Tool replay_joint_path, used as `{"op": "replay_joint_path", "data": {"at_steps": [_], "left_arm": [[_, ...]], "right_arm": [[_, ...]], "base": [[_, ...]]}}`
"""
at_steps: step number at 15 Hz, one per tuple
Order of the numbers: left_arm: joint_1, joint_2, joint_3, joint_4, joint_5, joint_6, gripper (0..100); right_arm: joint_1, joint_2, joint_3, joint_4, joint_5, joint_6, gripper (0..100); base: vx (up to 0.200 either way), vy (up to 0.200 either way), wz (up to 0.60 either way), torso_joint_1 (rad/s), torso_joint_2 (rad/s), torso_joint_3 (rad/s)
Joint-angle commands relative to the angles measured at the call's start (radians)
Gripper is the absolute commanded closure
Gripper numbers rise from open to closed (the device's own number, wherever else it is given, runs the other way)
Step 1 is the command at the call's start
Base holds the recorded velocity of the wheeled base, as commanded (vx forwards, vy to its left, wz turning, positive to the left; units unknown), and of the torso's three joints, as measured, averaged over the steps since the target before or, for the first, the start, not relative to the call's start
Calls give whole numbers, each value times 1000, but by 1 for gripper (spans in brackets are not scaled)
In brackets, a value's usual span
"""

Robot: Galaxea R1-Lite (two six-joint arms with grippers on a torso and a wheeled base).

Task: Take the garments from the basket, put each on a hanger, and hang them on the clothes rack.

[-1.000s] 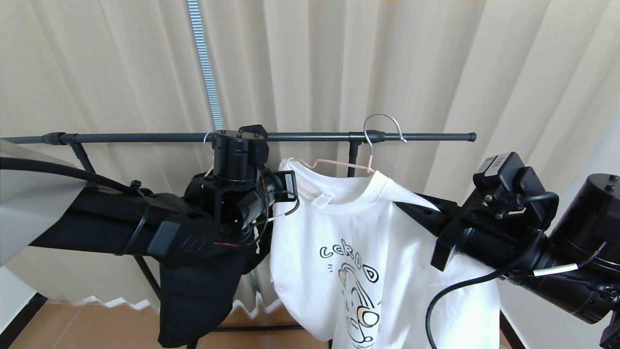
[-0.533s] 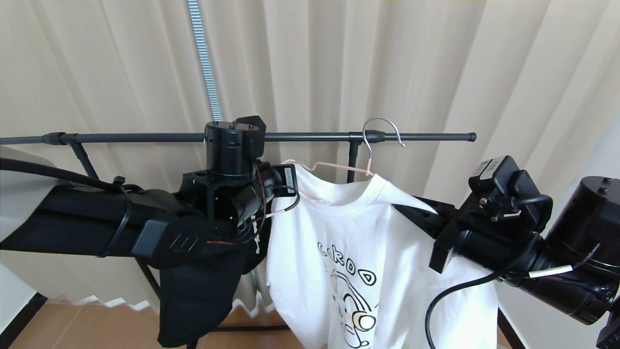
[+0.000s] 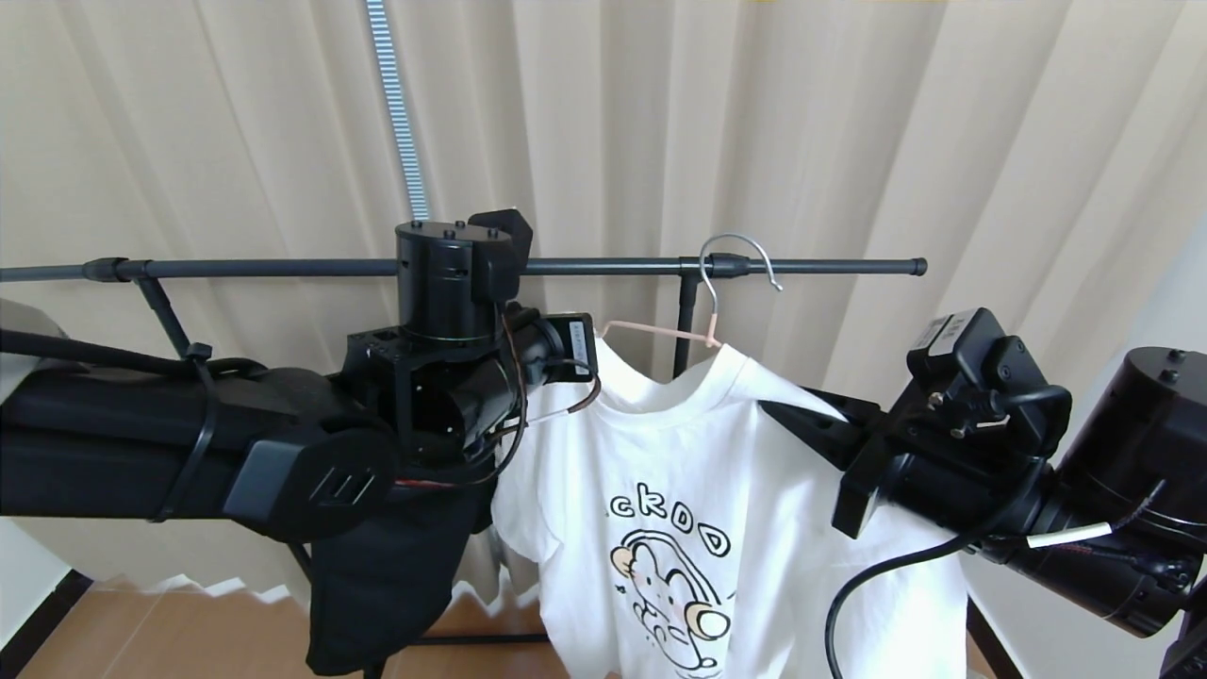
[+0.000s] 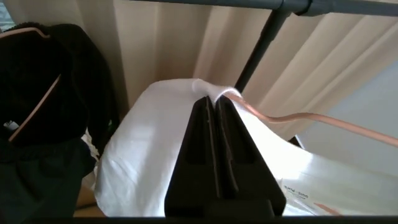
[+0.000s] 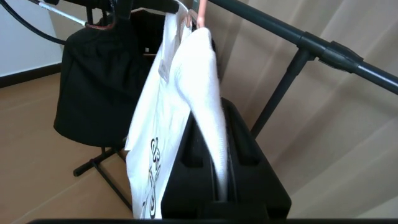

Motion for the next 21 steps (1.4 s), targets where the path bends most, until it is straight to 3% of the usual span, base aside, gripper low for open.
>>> {"op": "replay_joint_path", "data": {"at_steps": [1,7,10,14,21], "left_arm": [[-35,-38,18,-2,-1,12,100],[-133,-124,63,0,-4,53,100],[-170,-150,70,0,-5,70,100],[-207,-172,72,-2,-7,79,100],[-216,-184,109,-6,-8,81,100]], "right_arm": [[4,4,0,0,-1,0,100],[4,27,-10,-2,-1,4,100],[6,32,-17,-3,-3,58,100],[7,38,-27,-5,-4,70,100],[26,53,-17,-133,-6,76,100]], "base": [[0,0,0,0,0,0],[0,0,0,0,0,0],[0,0,0,0,0,0],[0,0,0,0,0,0],[0,0,0,0,0,0]]}}
